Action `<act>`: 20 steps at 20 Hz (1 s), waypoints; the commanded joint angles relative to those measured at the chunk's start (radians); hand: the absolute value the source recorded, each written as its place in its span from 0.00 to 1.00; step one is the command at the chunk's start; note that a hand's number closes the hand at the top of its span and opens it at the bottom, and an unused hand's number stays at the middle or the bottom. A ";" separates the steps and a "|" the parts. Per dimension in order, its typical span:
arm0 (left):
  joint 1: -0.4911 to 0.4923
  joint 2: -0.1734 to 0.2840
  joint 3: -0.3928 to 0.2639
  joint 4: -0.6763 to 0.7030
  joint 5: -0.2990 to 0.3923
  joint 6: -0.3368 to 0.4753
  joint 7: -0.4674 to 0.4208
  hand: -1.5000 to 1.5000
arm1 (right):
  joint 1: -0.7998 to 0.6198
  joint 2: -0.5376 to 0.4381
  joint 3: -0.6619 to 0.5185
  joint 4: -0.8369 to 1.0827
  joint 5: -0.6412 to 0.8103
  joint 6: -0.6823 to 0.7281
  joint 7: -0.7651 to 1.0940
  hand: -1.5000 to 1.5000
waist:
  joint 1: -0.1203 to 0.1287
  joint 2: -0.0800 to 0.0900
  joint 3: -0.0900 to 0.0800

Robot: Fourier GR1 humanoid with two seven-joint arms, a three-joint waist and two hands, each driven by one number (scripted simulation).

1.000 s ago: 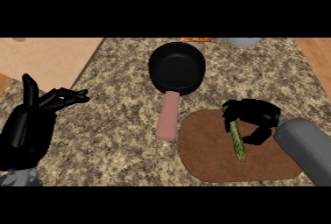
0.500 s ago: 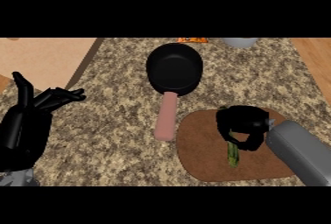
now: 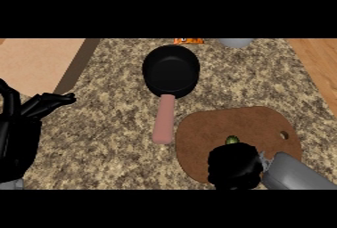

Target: Pick the squash from the cutting board and place it in the pot

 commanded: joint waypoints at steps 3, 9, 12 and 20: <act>0.036 -0.002 0.064 0.135 0.009 0.046 0.065 0.50 | 0.096 -0.026 -0.146 -0.189 -0.220 0.049 0.017 1.00 | -0.026 0.032 -0.017; 0.053 0.001 0.057 0.120 -0.004 0.041 0.070 0.50 | 0.159 0.017 -0.365 -0.298 -0.473 0.038 0.118 1.00 | -0.037 0.036 -0.017; 0.060 0.004 0.066 0.093 0.004 0.035 0.072 0.50 | 0.142 0.005 -0.480 -0.331 -0.587 0.081 0.200 1.00 | -0.010 0.034 -0.018; -0.028 -0.005 0.052 0.130 0.020 0.013 0.108 0.50 | -0.005 0.100 -0.602 -0.320 -0.731 0.090 0.500 1.00 | 0.022 0.040 -0.018</act>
